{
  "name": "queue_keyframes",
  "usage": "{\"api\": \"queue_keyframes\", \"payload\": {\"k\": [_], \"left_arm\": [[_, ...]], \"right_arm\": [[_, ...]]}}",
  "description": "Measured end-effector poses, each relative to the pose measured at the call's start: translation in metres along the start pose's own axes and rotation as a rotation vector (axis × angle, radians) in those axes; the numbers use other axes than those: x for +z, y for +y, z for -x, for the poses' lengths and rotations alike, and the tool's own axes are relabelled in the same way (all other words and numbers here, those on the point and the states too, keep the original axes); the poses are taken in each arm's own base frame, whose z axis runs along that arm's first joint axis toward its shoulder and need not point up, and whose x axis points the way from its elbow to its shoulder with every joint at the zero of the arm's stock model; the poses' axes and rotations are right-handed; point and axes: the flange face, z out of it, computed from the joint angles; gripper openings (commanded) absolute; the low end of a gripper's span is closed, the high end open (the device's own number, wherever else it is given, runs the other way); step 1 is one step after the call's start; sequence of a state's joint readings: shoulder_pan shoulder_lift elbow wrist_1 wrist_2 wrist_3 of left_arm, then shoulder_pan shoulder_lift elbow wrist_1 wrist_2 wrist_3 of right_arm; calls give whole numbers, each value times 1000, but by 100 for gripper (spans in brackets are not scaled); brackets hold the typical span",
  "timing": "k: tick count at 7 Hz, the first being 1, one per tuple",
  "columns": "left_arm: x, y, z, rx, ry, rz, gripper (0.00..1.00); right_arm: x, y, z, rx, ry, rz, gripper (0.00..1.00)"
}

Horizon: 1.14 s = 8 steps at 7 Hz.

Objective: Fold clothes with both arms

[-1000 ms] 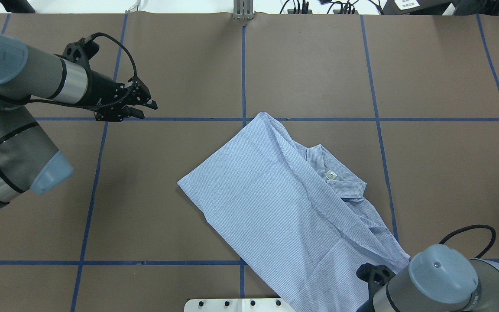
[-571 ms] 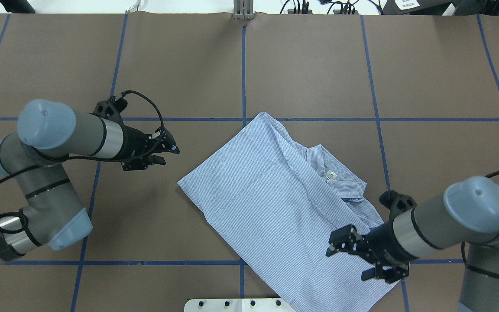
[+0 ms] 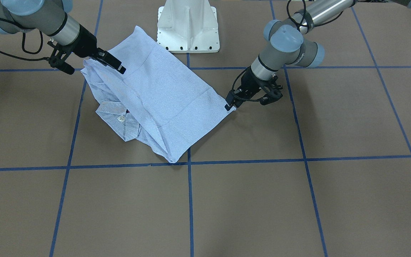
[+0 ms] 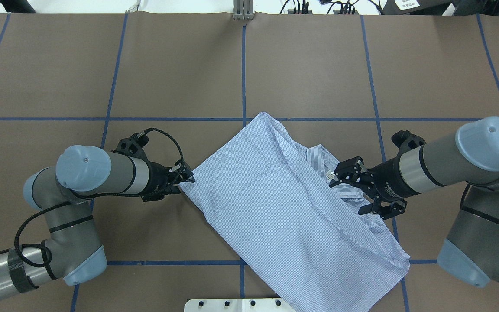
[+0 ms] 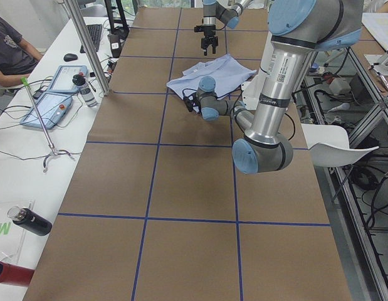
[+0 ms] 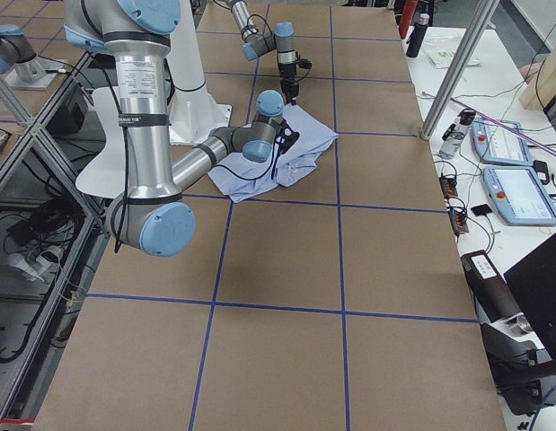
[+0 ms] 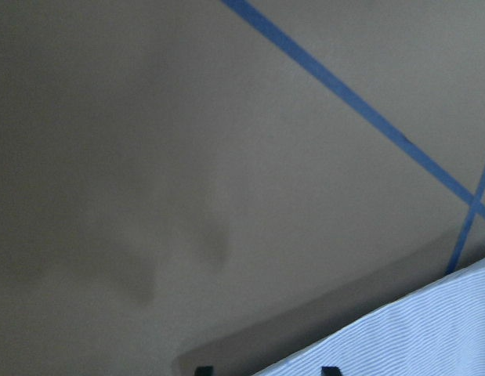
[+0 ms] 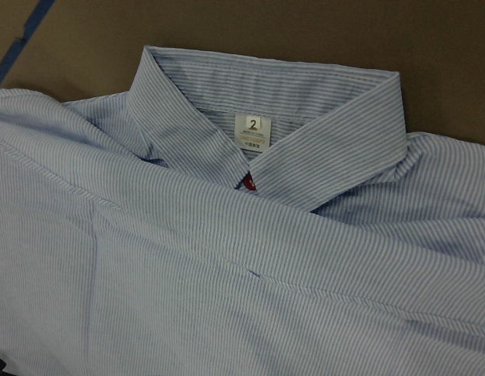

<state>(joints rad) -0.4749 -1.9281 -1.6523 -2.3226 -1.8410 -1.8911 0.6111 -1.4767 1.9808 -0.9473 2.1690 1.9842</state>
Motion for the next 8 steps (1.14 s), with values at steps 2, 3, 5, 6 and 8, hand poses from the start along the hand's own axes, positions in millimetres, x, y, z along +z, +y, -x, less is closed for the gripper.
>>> {"api": "queue_keyframes", "payload": {"k": [2,3,5,6,8], "left_arm": [[3,0,1,-4,-6,-4,0],[3,1,1,-7,-5,-4,0],[0,-7,-4,-5,3,-16,0],[-8,-25,-13,17,17,-44,0],[-14,-92,-53,77,42,-140,0]], "right_arm": [[3,-3,4,1,-3,-7,100],[3,-4,4,3,-2,-9,100],[4,-5,3,4,-1,-11,100],[4,-6,3,5,0,-12,100],[7,-8,2,9,4,-15,100]]}}
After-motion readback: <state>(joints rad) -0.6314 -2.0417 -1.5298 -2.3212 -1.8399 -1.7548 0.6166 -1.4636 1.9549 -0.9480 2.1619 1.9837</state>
